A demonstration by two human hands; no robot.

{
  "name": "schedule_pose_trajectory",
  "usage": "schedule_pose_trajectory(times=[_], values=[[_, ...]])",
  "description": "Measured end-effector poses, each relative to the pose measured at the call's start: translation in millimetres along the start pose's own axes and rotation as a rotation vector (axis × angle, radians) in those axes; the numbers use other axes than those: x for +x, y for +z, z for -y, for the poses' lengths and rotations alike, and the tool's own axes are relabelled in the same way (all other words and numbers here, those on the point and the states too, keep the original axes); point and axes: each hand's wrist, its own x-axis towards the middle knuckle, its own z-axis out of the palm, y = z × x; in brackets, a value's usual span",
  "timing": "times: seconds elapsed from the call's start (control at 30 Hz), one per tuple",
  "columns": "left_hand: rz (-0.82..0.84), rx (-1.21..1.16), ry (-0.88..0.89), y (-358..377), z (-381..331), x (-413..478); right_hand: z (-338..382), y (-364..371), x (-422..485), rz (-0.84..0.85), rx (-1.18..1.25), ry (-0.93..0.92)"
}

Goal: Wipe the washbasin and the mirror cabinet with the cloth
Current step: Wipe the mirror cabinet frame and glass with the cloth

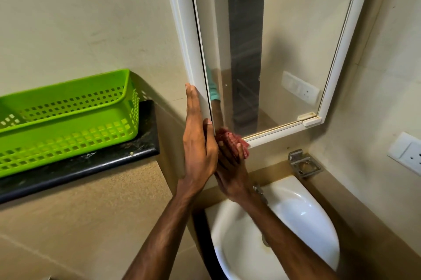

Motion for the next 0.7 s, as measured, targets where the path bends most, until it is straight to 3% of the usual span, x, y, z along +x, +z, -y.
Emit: schedule_pose_trajectory(times=[0.1,0.3,0.57,0.7], values=[[-0.011,0.042,-0.023,6.5,2.7,-4.5,-41.0,-19.1,-7.7,-0.019,-0.106,0.148],[-0.075,0.059,-0.036,23.7,-4.7,-6.8,-90.9,-40.8,15.1,-0.399,0.049,0.845],[-0.094,0.087,-0.065,39.4,-7.9,-6.8,-41.1,-18.9,55.8,-0.620,0.506,1.287],[-0.106,0.088,-0.087,41.4,-6.2,-9.3,-54.4,-22.6,62.4,-0.759,0.587,1.329]])
